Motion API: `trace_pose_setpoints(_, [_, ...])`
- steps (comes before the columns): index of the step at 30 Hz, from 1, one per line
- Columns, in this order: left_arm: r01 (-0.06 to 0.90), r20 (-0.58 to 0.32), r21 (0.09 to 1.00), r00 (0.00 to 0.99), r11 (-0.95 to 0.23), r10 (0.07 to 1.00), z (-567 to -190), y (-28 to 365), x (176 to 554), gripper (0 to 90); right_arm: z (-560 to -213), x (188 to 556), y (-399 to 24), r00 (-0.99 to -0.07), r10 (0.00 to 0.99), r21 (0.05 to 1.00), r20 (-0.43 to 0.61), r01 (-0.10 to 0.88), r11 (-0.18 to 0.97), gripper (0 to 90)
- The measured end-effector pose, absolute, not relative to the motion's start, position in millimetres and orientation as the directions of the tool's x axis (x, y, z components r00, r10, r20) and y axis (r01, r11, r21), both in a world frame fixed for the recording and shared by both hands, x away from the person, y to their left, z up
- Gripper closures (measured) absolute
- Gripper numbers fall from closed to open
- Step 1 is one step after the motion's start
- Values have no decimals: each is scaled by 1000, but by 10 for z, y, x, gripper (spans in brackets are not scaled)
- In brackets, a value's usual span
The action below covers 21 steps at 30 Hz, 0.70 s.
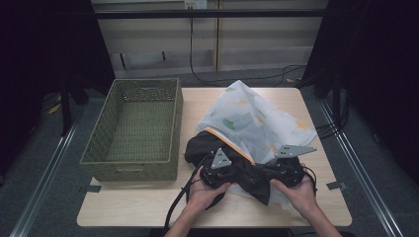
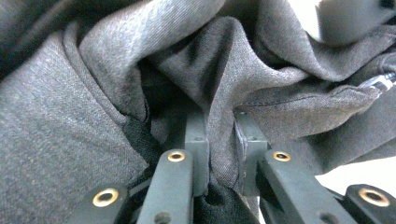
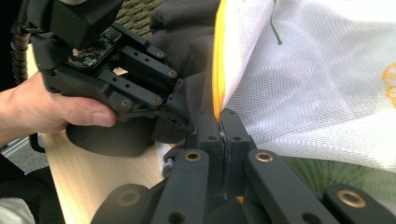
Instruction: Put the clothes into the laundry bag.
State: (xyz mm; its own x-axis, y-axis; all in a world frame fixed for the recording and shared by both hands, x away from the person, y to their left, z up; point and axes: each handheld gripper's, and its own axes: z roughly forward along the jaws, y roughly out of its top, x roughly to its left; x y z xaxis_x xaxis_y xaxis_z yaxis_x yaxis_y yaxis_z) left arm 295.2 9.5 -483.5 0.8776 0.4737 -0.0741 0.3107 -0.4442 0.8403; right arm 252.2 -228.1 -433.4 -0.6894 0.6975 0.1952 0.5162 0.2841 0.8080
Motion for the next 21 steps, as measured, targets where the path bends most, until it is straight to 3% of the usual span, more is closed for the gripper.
trace_pose_setpoints(13, [373,-171,898,787,-236,593,-4526,339,3205,811,-4072,2416,-2183,-729,646,852,227,470,231,893])
trace_pose_setpoints(21, [369,-134,887,782,-279,608,-4572,266,3270,810,-3964,2390,-2163,-740,634,869,225,446,212,892])
